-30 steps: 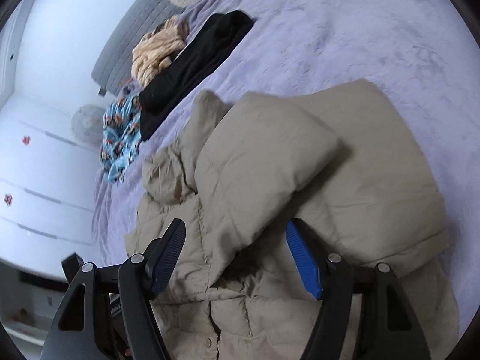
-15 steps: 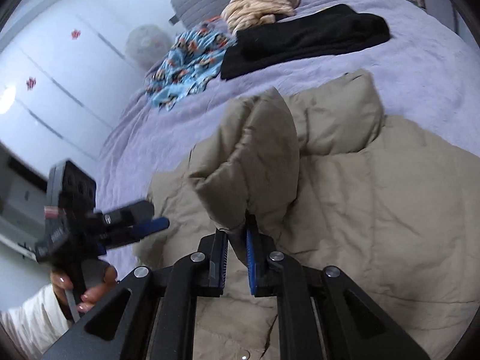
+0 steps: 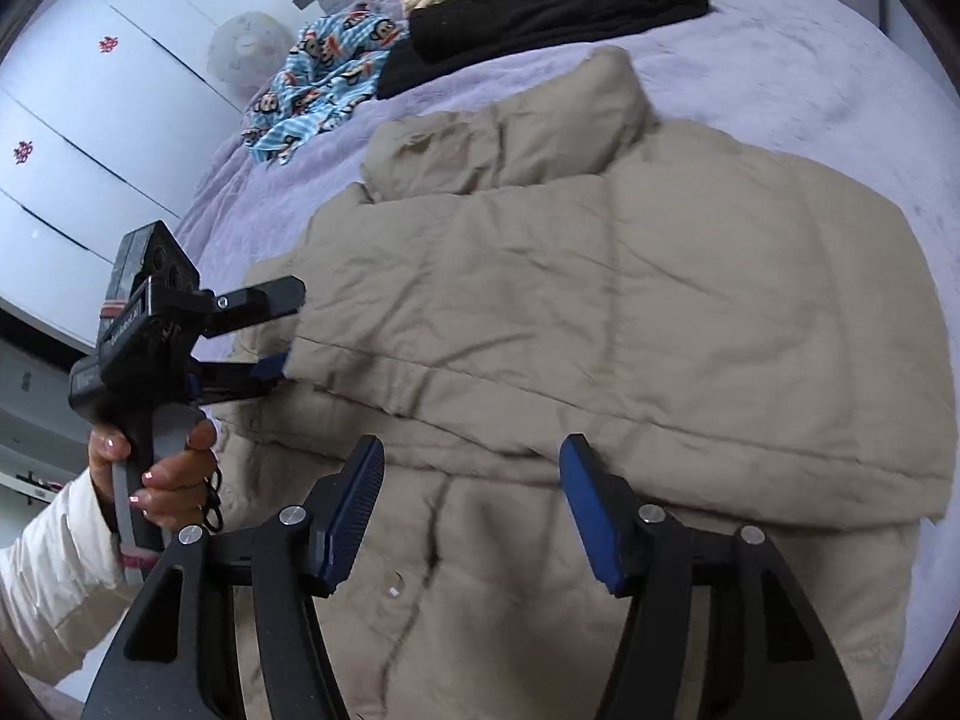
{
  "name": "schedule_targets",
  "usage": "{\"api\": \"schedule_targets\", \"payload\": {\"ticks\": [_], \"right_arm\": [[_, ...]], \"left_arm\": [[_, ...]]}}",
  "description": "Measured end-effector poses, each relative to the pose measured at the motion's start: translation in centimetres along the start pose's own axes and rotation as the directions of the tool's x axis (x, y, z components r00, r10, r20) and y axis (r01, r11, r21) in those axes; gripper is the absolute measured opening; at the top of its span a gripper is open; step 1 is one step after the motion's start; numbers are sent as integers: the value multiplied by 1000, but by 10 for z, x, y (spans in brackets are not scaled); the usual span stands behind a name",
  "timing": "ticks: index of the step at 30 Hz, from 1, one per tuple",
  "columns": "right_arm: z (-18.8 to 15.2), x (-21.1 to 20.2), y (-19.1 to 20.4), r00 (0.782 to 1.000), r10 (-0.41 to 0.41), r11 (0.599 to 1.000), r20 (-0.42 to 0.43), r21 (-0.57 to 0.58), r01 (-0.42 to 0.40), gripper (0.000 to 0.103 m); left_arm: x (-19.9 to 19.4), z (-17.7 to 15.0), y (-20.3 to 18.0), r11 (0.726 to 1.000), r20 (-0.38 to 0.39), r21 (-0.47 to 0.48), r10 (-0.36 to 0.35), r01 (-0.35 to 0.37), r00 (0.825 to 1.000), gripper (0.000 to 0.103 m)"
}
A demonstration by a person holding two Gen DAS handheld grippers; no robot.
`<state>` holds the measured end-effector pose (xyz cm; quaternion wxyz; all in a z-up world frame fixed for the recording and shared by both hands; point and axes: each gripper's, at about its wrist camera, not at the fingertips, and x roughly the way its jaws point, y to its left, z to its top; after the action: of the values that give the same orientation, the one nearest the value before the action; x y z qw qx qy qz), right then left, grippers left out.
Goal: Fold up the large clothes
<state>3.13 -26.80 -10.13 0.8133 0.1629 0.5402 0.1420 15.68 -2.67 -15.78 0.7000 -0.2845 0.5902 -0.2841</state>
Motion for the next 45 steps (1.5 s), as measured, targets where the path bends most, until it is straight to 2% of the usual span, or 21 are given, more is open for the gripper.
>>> {"api": "schedule_targets", "payload": {"ticks": [1, 3, 5, 9, 11, 13, 15, 16, 19, 21, 24, 26, 28, 31, 33, 35, 37, 39, 40, 43, 45], "right_arm": [[-6, -2, -9, 1000, -22, 1000, -13, 5, 22, 65], [-16, -4, -24, 997, -70, 997, -33, 8, 71, 65], [-22, -6, -34, 994, -103, 995, -33, 7, 103, 65], [-18, -15, -53, 987, -162, 987, 10, 2, 162, 65], [-15, -20, -65, 978, -205, 979, 34, 1, 205, 65], [-11, -28, -80, 969, -240, 971, 56, 18, 239, 65], [-10, -39, -100, 958, -275, 961, 82, 52, 272, 62], [-9, -41, -110, 961, -261, 964, 88, 73, 255, 61], [-10, -27, -131, 962, -267, 961, 59, 92, 261, 55], [-12, -13, -134, 961, -272, 961, 43, 65, 269, 54], [-12, -9, -134, 958, -283, 958, 47, 64, 279, 55], [-12, -9, -134, 959, -278, 960, 49, 60, 275, 54], [-12, -9, -135, 962, -270, 962, 48, 60, 268, 54], [-13, -17, -132, 960, -277, 958, 31, 81, 274, 56], [-13, -24, -116, 953, -302, 952, 20, 62, 300, 59], [-25, -36, -99, 947, -320, 947, 24, 27, 319, 73], [-40, -50, -80, 958, -283, 959, 33, -13, 284, 73], [-46, -67, -67, 964, -253, 966, 77, -28, 256, 73], [-43, -76, -66, 963, -249, 968, 103, -14, 252, 72], [-12, -80, -78, 963, -236, 971, 129, 73, 228, 20], [14, -71, -90, 963, -223, 971, 150, 120, 206, 19]], "left_arm": [[5, 1, 0, 1000, -16, -6, -13, 13, 1000, 40], [16, 3, -6, 999, -43, -33, -28, 26, 999, 10], [9, 3, -22, 1000, -2, 5, -17, 17, 1000, 10], [-35, 1, -49, 992, 121, 80, -102, 93, 987, 10], [-56, 0, -47, 991, 165, 84, -115, 102, 980, 10], [-63, -2, -40, 995, 176, 91, -66, 51, 982, 10], [-55, -6, -26, 997, 137, 75, -2, -8, 991, 10], [-49, -9, -18, 996, 113, 73, 33, -41, 993, 10], [-15, -23, 2, 978, 47, 84, 185, -188, 982, 10], [-7, -29, 12, 978, 42, 61, 196, -199, 980, 11], [-14, -29, 16, 975, 55, 24, 219, -221, 974, 15], [-26, -29, 19, 963, 62, 28, 267, -269, 962, 15], [-42, -30, 19, 943, 77, 35, 329, -332, 941, 15], [-66, -33, 18, 893, 122, 56, 437, -446, 891, 15], [-84, -33, 17, 886, 157, 61, 446, -460, 881, 15], [-95, -33, 15, 886, 183, 50, 445, -460, 877, 15], [-102, -33, 8, 900, 212, 45, 415, -433, 885, 15], [-105, -32, -1, 913, 231, 61, 381, -404, 895, 15], [-101, -31, -7, 915, 236, 76, 370, -397, 899, 15], [-70, -24, -26, 893, 247, 127, 392, -431, 886, 15], [-50, -20, -30, 881, 248, 144, 408, -451, 878, 15]]}}
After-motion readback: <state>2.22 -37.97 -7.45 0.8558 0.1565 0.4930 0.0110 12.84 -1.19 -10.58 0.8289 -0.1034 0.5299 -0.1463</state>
